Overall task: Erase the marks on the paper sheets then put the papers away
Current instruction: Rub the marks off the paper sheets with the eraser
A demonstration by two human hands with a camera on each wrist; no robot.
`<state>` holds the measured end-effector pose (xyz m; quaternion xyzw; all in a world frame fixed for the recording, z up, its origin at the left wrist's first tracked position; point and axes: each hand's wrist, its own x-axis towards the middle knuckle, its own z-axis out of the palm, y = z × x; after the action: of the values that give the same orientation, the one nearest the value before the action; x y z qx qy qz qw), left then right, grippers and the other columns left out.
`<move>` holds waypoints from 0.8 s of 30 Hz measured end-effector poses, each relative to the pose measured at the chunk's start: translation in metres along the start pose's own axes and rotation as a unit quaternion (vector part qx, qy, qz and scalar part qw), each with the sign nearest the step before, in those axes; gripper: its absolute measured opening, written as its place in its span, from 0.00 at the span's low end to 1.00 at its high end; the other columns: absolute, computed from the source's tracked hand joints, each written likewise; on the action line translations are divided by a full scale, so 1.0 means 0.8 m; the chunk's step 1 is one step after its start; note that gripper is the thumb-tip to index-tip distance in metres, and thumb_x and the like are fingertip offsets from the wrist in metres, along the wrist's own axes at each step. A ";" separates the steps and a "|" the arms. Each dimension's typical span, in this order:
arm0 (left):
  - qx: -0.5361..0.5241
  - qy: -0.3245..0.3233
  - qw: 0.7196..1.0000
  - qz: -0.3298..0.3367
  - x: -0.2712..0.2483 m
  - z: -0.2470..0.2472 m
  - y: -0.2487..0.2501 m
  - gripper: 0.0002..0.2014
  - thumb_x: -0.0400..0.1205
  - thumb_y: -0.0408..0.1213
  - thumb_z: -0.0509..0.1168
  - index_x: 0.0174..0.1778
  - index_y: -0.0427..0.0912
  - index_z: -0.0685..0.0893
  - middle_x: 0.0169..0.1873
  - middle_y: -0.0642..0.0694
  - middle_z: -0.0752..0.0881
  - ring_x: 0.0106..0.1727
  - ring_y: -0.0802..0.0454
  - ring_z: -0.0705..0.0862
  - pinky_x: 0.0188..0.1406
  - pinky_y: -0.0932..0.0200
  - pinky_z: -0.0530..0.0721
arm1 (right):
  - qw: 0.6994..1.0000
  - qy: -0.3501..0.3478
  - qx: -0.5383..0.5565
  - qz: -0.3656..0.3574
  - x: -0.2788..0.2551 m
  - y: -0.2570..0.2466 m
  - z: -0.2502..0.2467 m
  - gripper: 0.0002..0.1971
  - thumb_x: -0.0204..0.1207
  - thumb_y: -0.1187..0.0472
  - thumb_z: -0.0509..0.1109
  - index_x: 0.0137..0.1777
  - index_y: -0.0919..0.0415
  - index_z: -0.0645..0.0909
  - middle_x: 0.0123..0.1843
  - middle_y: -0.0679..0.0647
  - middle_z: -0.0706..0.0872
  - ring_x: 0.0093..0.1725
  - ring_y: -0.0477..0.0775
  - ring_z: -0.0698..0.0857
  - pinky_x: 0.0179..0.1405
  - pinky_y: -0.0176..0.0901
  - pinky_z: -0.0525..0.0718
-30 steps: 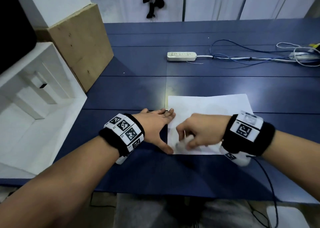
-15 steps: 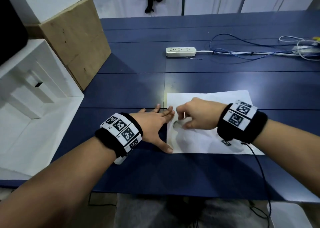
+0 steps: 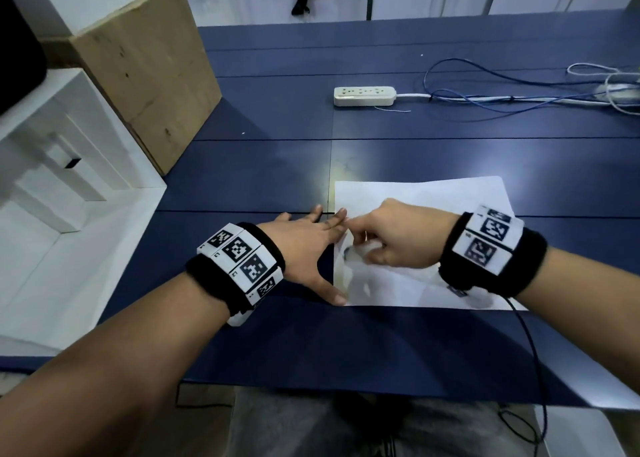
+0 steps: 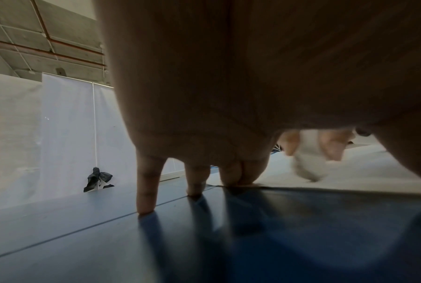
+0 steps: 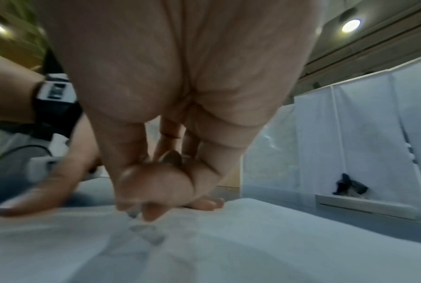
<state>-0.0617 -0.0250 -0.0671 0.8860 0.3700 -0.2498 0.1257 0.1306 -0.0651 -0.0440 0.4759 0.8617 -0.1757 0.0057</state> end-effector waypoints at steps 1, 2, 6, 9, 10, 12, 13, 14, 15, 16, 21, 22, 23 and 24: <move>-0.001 0.002 1.000 -0.001 0.000 0.000 0.000 0.66 0.61 0.81 0.64 0.86 0.56 0.37 0.84 0.61 0.32 0.86 0.48 0.36 0.81 0.30 0.49 | 1.000 -0.017 0.012 -0.020 -0.007 -0.006 0.005 0.06 0.73 0.58 0.74 0.48 0.53 0.81 0.30 0.41 0.75 0.36 0.49 0.75 0.39 0.38 0.71; 0.001 0.002 1.000 -0.002 0.000 0.001 0.000 0.66 0.61 0.81 0.64 0.86 0.56 0.36 0.83 0.61 0.32 0.86 0.48 0.36 0.81 0.30 0.49 | 0.998 -0.044 0.027 -0.037 -0.015 -0.012 0.010 0.06 0.73 0.58 0.74 0.47 0.53 0.81 0.31 0.43 0.79 0.34 0.48 0.75 0.37 0.38 0.72; 0.009 0.002 1.000 -0.005 0.000 0.001 0.001 0.66 0.61 0.82 0.63 0.86 0.54 0.35 0.83 0.61 0.32 0.86 0.49 0.36 0.81 0.31 0.50 | 0.997 -0.075 0.020 -0.023 -0.013 -0.014 0.007 0.07 0.73 0.58 0.75 0.49 0.52 0.83 0.30 0.41 0.79 0.31 0.39 0.76 0.36 0.36 0.73; 0.016 -0.001 1.000 -0.005 -0.002 -0.001 0.003 0.65 0.62 0.81 0.64 0.86 0.54 0.36 0.84 0.61 0.33 0.86 0.49 0.36 0.81 0.30 0.51 | 0.999 -0.001 -0.013 0.041 0.009 0.009 -0.006 0.09 0.75 0.56 0.72 0.54 0.53 0.82 0.30 0.41 0.79 0.38 0.50 0.81 0.40 0.40 0.73; 0.017 -0.002 1.000 -0.006 -0.002 -0.001 0.003 0.65 0.63 0.81 0.63 0.86 0.54 0.36 0.84 0.61 0.33 0.86 0.49 0.35 0.81 0.30 0.51 | 0.998 0.017 -0.015 0.059 0.012 0.016 -0.008 0.10 0.75 0.54 0.72 0.54 0.53 0.81 0.32 0.43 0.82 0.41 0.53 0.83 0.41 0.41 0.74; 0.015 0.000 1.000 -0.007 -0.003 -0.001 0.002 0.66 0.62 0.81 0.63 0.86 0.54 0.35 0.84 0.59 0.32 0.86 0.50 0.35 0.81 0.31 0.50 | 0.999 0.014 -0.007 0.047 0.008 0.018 -0.005 0.09 0.75 0.54 0.73 0.53 0.52 0.80 0.32 0.41 0.80 0.40 0.48 0.83 0.41 0.40 0.73; 0.015 0.002 1.000 -0.006 -0.003 0.000 0.002 0.66 0.62 0.82 0.63 0.86 0.54 0.34 0.84 0.58 0.31 0.86 0.50 0.35 0.81 0.31 0.50 | 1.000 -0.008 0.002 0.021 0.002 0.012 -0.002 0.09 0.74 0.55 0.74 0.52 0.52 0.81 0.30 0.39 0.77 0.35 0.40 0.79 0.39 0.38 0.72; 0.015 0.003 1.000 -0.007 -0.002 0.000 0.001 0.67 0.61 0.82 0.63 0.86 0.54 0.34 0.84 0.57 0.31 0.86 0.50 0.35 0.81 0.31 0.51 | 0.999 -0.040 0.014 -0.007 -0.005 0.005 0.003 0.08 0.73 0.56 0.75 0.51 0.52 0.82 0.29 0.39 0.76 0.31 0.38 0.77 0.36 0.34 0.70; 0.016 0.004 1.000 -0.007 -0.002 0.001 0.000 0.67 0.60 0.83 0.62 0.85 0.54 0.33 0.84 0.57 0.30 0.86 0.51 0.35 0.81 0.32 0.51 | 0.996 -0.076 0.028 -0.026 -0.011 -0.004 0.008 0.08 0.72 0.56 0.76 0.50 0.52 0.82 0.28 0.40 0.77 0.30 0.36 0.77 0.32 0.30 0.70; 0.018 0.003 1.000 -0.009 -0.001 0.001 -0.001 0.68 0.60 0.83 0.62 0.85 0.53 0.33 0.83 0.57 0.30 0.86 0.51 0.35 0.81 0.32 0.52 | 0.993 -0.103 0.038 -0.033 -0.015 -0.009 0.011 0.09 0.72 0.55 0.76 0.50 0.52 0.83 0.27 0.41 0.77 0.30 0.34 0.77 0.30 0.28 0.70; 0.027 0.009 1.000 -0.008 -0.001 0.000 -0.002 0.68 0.59 0.84 0.61 0.86 0.51 0.35 0.84 0.58 0.32 0.86 0.52 0.36 0.81 0.33 0.53 | 0.999 -0.033 -0.008 0.037 0.008 0.012 -0.003 0.13 0.75 0.51 0.74 0.57 0.53 0.82 0.31 0.37 0.72 0.34 0.39 0.73 0.42 0.39 0.71; 0.025 0.010 1.000 -0.011 -0.001 0.000 -0.003 0.68 0.59 0.84 0.60 0.86 0.52 0.35 0.84 0.58 0.32 0.86 0.51 0.36 0.81 0.33 0.52 | 0.998 -0.011 -0.016 0.057 0.011 0.018 -0.006 0.14 0.76 0.50 0.73 0.58 0.53 0.81 0.32 0.37 0.71 0.37 0.45 0.74 0.43 0.40 0.72; 0.022 0.008 1.000 -0.015 -0.001 0.001 -0.003 0.69 0.58 0.85 0.60 0.86 0.53 0.35 0.84 0.58 0.32 0.86 0.50 0.34 0.81 0.33 0.51 | 0.998 0.001 -0.023 0.064 0.012 0.021 -0.006 0.14 0.77 0.49 0.72 0.58 0.54 0.81 0.33 0.37 0.71 0.40 0.49 0.74 0.44 0.41 0.72; 0.017 0.004 1.000 -0.022 -0.001 0.002 -0.004 0.69 0.57 0.85 0.60 0.85 0.55 0.33 0.84 0.57 0.31 0.85 0.49 0.31 0.81 0.30 0.49 | 0.998 0.000 -0.025 0.053 0.009 0.021 -0.005 0.13 0.77 0.50 0.72 0.58 0.54 0.81 0.33 0.38 0.72 0.40 0.51 0.74 0.43 0.41 0.73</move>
<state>-0.0652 -0.0241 -0.0680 0.8807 0.3857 -0.2546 0.1038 0.1408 -0.0501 -0.0467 0.5202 0.8397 -0.1533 0.0271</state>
